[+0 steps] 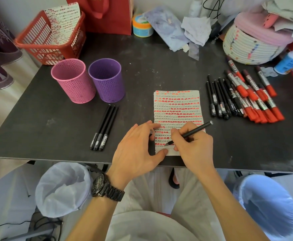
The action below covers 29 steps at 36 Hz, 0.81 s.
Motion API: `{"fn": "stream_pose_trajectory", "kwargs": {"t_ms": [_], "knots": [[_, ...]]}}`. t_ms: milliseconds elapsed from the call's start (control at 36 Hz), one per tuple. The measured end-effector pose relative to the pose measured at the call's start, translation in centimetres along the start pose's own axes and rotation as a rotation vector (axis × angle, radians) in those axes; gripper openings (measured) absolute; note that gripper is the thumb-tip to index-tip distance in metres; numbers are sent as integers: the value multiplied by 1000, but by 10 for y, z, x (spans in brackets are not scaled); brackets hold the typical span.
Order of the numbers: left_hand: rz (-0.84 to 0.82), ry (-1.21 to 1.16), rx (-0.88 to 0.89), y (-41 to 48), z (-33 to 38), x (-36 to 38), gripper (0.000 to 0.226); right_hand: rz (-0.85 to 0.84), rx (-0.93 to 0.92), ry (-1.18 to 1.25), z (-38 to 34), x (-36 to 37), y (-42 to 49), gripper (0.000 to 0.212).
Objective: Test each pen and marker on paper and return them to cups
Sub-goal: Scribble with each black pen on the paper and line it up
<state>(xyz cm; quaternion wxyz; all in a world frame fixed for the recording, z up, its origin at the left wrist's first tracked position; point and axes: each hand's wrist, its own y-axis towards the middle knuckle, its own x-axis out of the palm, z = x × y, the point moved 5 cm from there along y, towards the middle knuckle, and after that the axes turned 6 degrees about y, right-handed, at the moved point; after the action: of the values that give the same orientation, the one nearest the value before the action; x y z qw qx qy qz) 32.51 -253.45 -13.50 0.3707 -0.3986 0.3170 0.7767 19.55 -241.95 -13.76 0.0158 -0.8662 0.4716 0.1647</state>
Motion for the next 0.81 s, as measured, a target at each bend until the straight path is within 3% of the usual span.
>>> {"fn": "stream_pose_trajectory", "kwargs": {"t_ms": [167,306,361,472,611,722,806], "knots": [[-31,-27,-20,1,-3,1,55,70,-5,91,-4,-3,0,28],[-2,-370,-250,8,-16,-7,13,124,64,315,-5,-12,5,25],[19,-428,-283,11,-17,-9,15,91,61,363,-6,-10,6,19],[71,-276,-186,12,-12,-6,25,46,57,487,-6,-9,6,18],[11,-123,-133,8,-14,3,51,11,57,556,-6,-11,4,12],[58,-255,-218,4,-16,4,34,26,64,547,-5,-13,5,10],[113,-249,-183,4,-10,1,17,38,39,536,-7,-16,5,5]]}}
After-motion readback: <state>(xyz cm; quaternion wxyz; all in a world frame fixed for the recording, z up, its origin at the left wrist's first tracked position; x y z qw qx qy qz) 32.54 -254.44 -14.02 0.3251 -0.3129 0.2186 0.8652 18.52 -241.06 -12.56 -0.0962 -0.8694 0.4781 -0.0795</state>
